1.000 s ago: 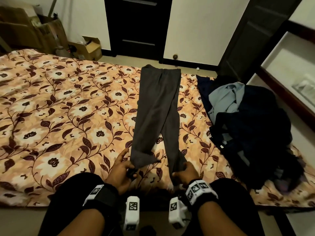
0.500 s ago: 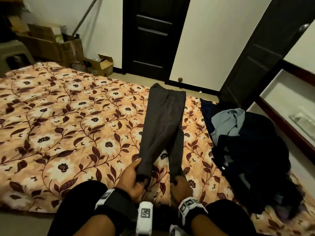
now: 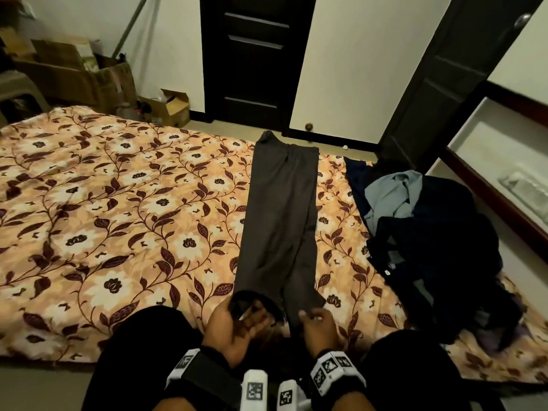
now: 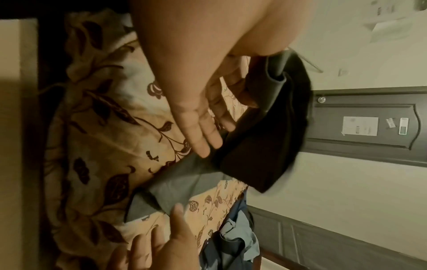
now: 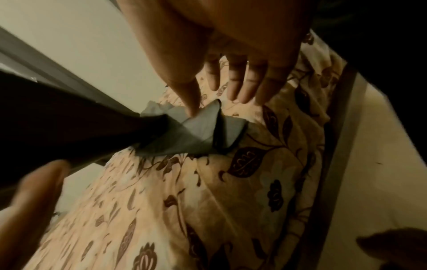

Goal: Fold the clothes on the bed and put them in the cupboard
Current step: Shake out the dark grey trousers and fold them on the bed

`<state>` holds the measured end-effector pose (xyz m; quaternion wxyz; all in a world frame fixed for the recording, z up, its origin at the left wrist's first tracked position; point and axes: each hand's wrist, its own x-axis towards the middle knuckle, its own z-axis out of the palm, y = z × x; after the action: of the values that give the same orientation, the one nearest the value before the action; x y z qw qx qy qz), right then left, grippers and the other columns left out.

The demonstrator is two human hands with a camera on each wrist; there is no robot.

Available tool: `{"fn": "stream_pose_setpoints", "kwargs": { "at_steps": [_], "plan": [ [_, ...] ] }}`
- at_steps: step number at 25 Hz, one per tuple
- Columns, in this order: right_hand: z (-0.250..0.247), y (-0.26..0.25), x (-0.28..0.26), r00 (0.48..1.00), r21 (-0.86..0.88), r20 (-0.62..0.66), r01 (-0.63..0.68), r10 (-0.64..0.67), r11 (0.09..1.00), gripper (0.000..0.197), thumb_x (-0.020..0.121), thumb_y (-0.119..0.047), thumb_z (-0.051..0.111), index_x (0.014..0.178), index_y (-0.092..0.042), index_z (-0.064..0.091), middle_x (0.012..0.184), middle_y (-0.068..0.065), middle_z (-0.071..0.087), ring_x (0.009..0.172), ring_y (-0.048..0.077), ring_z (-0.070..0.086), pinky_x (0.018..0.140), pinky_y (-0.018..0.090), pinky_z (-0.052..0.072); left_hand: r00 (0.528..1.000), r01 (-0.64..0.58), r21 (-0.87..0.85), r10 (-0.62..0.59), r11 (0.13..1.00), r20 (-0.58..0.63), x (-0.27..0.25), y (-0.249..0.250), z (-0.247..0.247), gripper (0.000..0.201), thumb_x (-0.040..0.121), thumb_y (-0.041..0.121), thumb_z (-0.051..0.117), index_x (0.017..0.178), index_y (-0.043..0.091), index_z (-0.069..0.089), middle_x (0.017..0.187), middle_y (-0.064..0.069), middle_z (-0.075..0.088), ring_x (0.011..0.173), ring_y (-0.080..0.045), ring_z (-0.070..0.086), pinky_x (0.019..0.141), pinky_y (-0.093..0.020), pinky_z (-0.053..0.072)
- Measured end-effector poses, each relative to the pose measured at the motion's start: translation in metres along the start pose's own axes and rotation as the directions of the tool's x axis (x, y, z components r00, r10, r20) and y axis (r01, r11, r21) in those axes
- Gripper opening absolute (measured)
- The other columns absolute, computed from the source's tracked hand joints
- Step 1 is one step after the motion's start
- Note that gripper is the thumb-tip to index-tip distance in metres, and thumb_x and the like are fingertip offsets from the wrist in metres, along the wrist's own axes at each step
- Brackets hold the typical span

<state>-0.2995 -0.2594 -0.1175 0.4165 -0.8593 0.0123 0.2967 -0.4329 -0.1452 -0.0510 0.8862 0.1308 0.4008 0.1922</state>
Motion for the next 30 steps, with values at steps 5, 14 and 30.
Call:
{"fn": "stream_pose_setpoints", "kwargs": {
  "at_steps": [5,14,30],
  "plan": [
    [0.008,-0.020,0.014,0.936,0.541,0.349,-0.236,0.040,0.807,0.055,0.095,-0.059,0.036,0.109,-0.011,0.060,0.101,0.009,0.065,0.096,0.029,0.062,0.088,0.047,0.052,0.994,-0.048,0.143,0.034,0.989,0.103,0.001,0.005,0.019,0.042,0.092,0.022,0.044,0.059,0.011,0.068,0.070,-0.015,0.068,0.063,-0.027,0.068,0.056,-0.033,0.059],
    [-0.098,-0.097,0.002,0.962,0.713,-0.019,0.204,-0.272,0.671,0.019,0.087,-0.006,0.063,0.106,-0.010,0.061,0.108,0.019,0.068,0.093,0.031,0.068,0.082,0.045,0.056,0.885,-0.293,0.514,0.025,0.806,0.465,0.018,0.000,0.068,0.027,0.073,0.015,0.045,0.091,0.001,0.060,0.086,-0.016,0.066,0.071,-0.022,0.064,0.055,-0.030,0.047],
    [-0.118,-0.119,0.012,0.929,0.527,0.106,0.251,-0.355,0.812,0.023,0.090,0.000,0.058,0.111,-0.009,0.053,0.101,0.014,0.070,0.091,0.028,0.069,0.081,0.041,0.057,0.919,-0.387,0.708,-0.308,-0.591,0.245,0.141,-0.055,0.074,0.047,0.099,0.036,0.051,0.139,0.011,0.048,0.137,-0.015,0.054,0.123,-0.032,0.053,0.100,-0.036,0.041]
  ]
}}
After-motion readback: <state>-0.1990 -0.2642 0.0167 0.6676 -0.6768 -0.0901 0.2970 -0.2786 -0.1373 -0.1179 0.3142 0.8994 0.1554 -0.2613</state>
